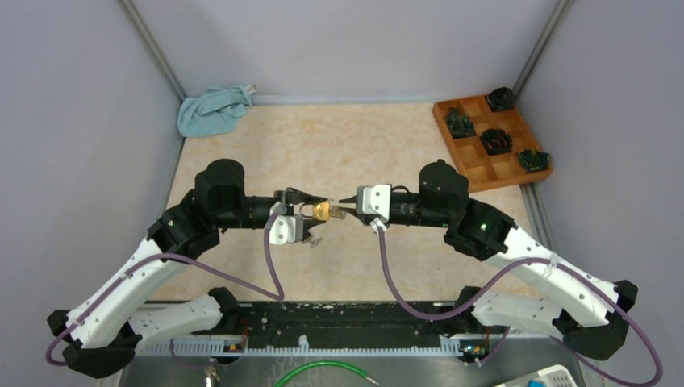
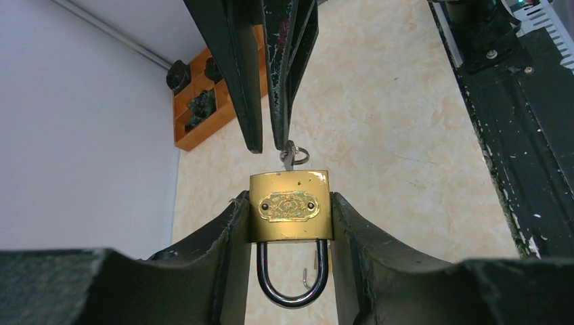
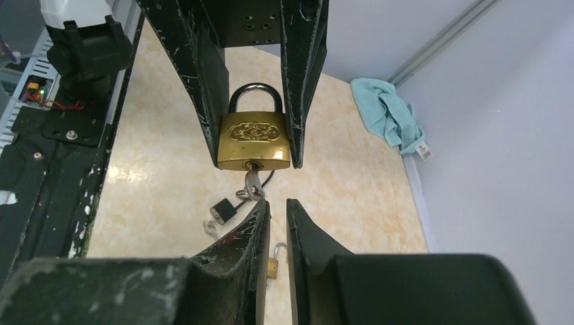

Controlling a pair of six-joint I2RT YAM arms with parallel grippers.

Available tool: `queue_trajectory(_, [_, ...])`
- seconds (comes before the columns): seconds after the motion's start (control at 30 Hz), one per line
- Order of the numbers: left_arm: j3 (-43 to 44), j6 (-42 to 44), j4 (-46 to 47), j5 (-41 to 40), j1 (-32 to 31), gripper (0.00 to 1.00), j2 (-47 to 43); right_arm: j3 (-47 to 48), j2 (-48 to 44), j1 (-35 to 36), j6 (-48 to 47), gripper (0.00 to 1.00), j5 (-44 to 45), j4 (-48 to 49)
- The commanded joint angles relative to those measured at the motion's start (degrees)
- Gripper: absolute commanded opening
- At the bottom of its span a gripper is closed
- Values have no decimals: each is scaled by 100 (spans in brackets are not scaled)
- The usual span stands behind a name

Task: Unlock with the key
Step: Unlock the lock.

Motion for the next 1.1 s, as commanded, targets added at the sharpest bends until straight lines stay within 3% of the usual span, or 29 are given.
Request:
queue_trajectory(0.0, [157, 29, 107, 131, -11, 0, -23, 53, -148, 29, -10, 14, -115, 327])
queue_trajectory(0.3, [169, 29, 163, 48, 1, 0, -41, -70, -181, 29, 61, 14, -249, 305])
queue_trajectory(0.53, [180, 63, 165, 31, -1, 0, -44, 55, -116, 29, -88, 27, -179, 38])
queue_trajectory(1.07, [223, 181, 67, 13, -2, 0, -32, 21, -368, 36, -396, 33, -193, -150])
